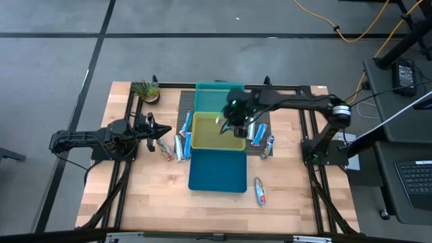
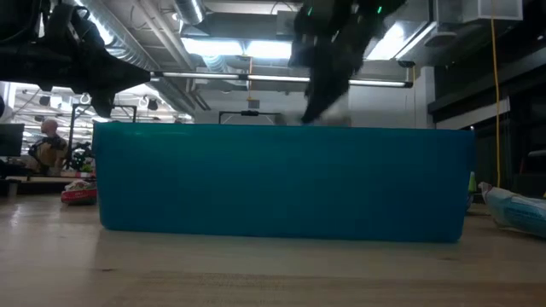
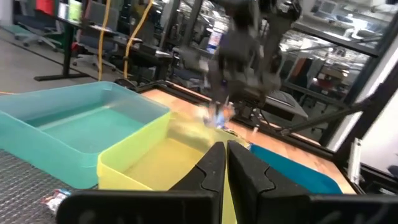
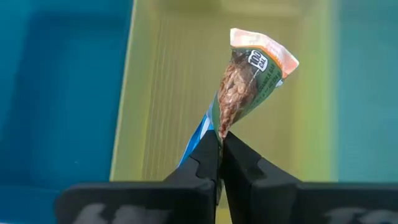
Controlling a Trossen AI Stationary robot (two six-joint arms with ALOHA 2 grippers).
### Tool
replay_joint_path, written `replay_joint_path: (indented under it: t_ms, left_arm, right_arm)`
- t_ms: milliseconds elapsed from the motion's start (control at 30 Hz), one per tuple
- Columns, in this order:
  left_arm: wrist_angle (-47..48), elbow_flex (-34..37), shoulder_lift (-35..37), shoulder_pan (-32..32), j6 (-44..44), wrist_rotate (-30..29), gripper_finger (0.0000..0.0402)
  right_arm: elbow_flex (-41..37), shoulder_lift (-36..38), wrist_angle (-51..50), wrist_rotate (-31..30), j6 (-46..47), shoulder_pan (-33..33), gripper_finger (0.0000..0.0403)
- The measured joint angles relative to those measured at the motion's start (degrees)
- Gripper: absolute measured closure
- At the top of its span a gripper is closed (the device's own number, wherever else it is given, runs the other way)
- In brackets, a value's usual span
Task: Pick and place Granola Bars by type
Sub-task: Put the yellow granola bar into the yellow bin, then put the red granola bar into the green bin
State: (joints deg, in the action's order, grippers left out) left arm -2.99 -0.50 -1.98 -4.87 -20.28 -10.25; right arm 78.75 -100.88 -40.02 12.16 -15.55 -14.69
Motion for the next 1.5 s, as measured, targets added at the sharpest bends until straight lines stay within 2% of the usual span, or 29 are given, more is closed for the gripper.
replay_joint_path:
  t_ms: [200,500,700,867,1000,1167,1367,1500]
  left_arm:
    - [0.01,0.01,-0.02,-0.02,-2.39,-1.36,0.0391]
    - [0.01,-0.02,-0.01,0.00,-4.05,-2.82,0.0389]
    - [-0.02,0.00,-0.02,-0.02,-6.42,-1.72,0.0388]
    - [-0.16,-0.03,-0.02,-0.01,-9.40,1.80,0.0386]
    - [1.42,-1.91,-0.23,0.01,-9.29,4.40,0.0386]
    - [17.31,-11.65,-2.88,0.01,-6.64,5.43,0.0386]
    - [40.04,-26.06,-10.26,0.01,-5.71,11.81,0.0386]
    - [47.18,-31.05,-15.87,0.01,-5.33,16.15,0.0380]
  right_arm:
    - [-0.75,-5.99,1.67,-0.03,-0.16,0.66,0.0379]
    - [-0.71,-6.84,2.57,-0.08,-0.01,0.50,0.0378]
    - [0.13,-6.84,1.34,-1.12,0.24,0.50,0.0318]
    - [4.39,-6.84,-1.07,-2.34,0.24,0.50,0.0259]
    - [8.81,-6.84,-1.44,-3.30,-0.06,0.47,0.0232]
    - [11.89,-5.66,-1.31,-3.52,-1.09,0.48,0.0232]
    - [11.95,-0.68,-1.25,-4.43,-1.18,0.50,0.0252]
    - [11.95,2.76,-0.12,-6.63,-1.93,0.50,0.0262]
